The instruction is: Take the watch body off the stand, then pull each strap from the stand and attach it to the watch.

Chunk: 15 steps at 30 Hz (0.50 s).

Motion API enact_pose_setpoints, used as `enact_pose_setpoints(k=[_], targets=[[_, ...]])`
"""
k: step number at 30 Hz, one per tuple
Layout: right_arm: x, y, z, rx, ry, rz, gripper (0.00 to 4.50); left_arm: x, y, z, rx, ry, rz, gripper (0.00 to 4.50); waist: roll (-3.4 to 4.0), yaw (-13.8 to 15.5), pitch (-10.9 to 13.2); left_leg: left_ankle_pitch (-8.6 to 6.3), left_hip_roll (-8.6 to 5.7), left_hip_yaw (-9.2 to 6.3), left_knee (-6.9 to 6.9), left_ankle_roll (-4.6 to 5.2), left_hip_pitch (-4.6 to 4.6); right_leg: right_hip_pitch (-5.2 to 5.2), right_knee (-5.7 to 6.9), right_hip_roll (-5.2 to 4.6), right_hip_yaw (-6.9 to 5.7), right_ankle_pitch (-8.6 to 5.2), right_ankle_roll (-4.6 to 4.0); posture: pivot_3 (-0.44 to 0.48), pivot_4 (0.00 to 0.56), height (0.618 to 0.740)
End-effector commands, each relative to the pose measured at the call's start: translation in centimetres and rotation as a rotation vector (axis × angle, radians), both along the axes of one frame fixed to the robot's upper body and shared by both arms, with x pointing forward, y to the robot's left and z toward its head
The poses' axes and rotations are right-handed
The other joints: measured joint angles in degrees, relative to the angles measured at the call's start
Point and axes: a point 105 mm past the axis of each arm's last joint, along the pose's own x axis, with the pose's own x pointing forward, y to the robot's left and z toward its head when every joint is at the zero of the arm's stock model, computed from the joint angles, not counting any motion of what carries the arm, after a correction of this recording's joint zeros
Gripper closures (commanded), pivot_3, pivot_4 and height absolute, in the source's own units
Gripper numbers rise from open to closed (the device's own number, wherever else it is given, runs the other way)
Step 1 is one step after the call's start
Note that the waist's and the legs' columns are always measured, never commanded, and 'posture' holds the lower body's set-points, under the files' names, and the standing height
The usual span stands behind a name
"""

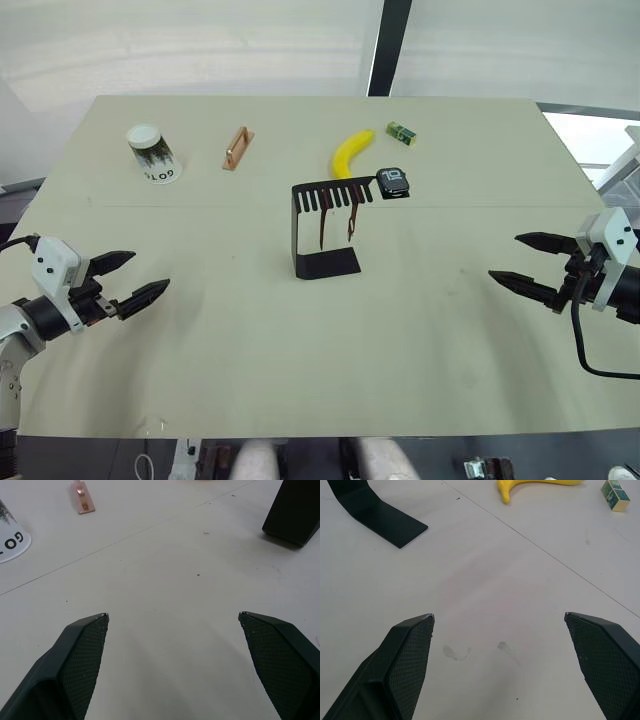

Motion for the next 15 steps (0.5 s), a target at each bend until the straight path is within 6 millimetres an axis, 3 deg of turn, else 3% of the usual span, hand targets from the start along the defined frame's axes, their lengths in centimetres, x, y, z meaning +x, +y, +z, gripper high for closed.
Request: enact_pose_setpoints(k=[1, 5, 15], targets=[[0.2, 0.1, 0.7, -0.008, -0.037, 0.009, 0.07, -0.5, -0.5, 0.7, 0.011, -0.038, -0.016, 0.00, 0.00, 0.0, 0.0, 0.00, 0.00, 0.00, 0.00, 0.00, 0.00, 0.00, 0.00, 0.00, 0.00, 0.00, 0.00, 0.000, 0.150, 0.740], [0.5, 0.2, 0.2, 0.008, -0.035, -0.012, 0.07, -1.1, -1.0, 0.3, 0.010, -0.024, -0.023, 0.00, 0.00, -0.1, 0.0, 0.00, 0.01, 0.00, -0.01, 0.00, 0.00, 0.00, 0.01, 0.00, 0.01, 0.00, 0.00, 0.000, 0.150, 0.740], [1.3, 0.3, -0.3, -0.011, -0.073, -0.031, 0.07, 0.4, -1.9, 0.8, 0.002, -0.070, -0.048, 0.00, 0.00, 0.1, 0.0, 0.00, -0.02, 0.00, 0.09, -0.01, 0.00, 0.01, 0.08, 0.00, 0.00, 0.00, 0.00, 0.000, 0.150, 0.740]])
